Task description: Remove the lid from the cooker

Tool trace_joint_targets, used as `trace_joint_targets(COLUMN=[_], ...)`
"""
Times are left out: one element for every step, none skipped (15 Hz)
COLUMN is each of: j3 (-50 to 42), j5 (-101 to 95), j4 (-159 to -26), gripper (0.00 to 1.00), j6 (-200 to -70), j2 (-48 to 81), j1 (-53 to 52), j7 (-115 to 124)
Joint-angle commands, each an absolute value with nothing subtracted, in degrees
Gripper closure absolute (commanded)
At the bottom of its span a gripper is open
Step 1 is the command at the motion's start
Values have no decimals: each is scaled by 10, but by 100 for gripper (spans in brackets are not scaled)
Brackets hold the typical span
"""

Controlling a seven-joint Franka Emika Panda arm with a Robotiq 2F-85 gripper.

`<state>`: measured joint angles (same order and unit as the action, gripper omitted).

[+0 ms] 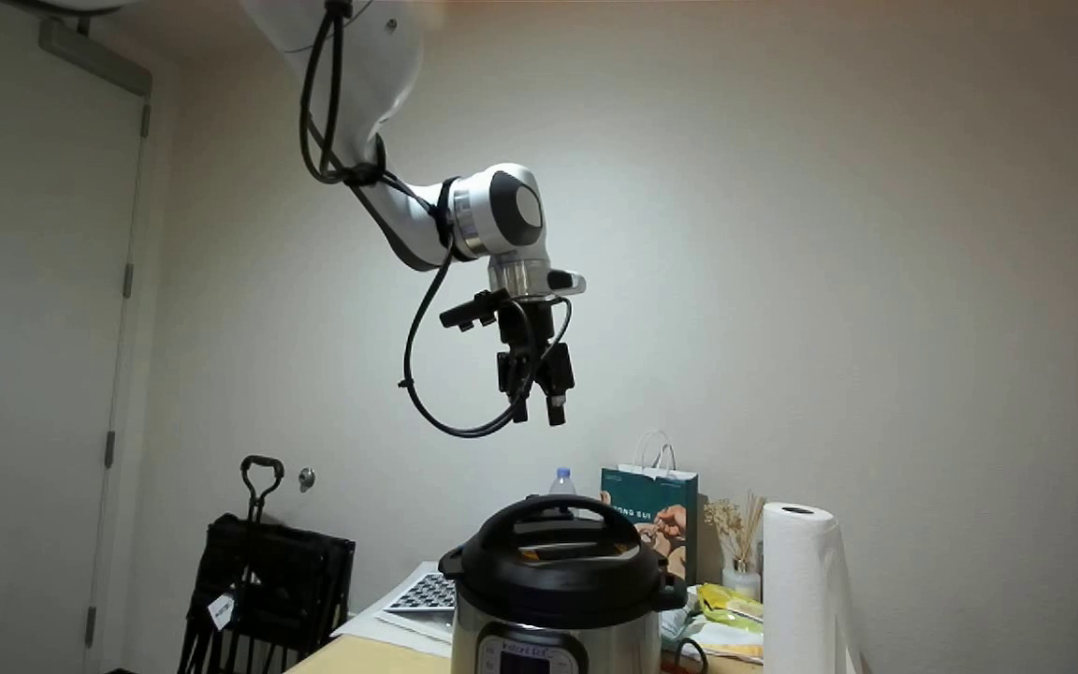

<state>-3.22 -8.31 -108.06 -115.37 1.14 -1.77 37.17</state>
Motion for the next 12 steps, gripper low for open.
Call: trace_joint_targets(j3=[-28, -30, -31, -33, -34, -36, -38, -41, -44, -44, -45, -45], j5=[-81, -72, -72, -69, -68, -69, -67, -71, -78, -79, -79, -79], j4=[-1063, -1055, -1050, -1045, -1041, -1037, -1032, -1027, -1023, -1041, -1036, -1035], gripper=[0, 0, 0, 0, 0, 0, 0, 0, 0, 0, 0, 25], j6=[-1146, -1136, -1130, -1124, -1122, -1121, -1124, -1135, -1142, -1141, -1141, -1141], j2=[48, 67, 81, 95, 109, 124, 138, 150, 159, 142, 150, 153], j1=[-5, -4, -3, -3, -2, -3, -4, -4, -6, -10, -11, -11], j7=[384, 376, 379, 378, 378, 378, 373, 370, 369, 371, 371, 371])
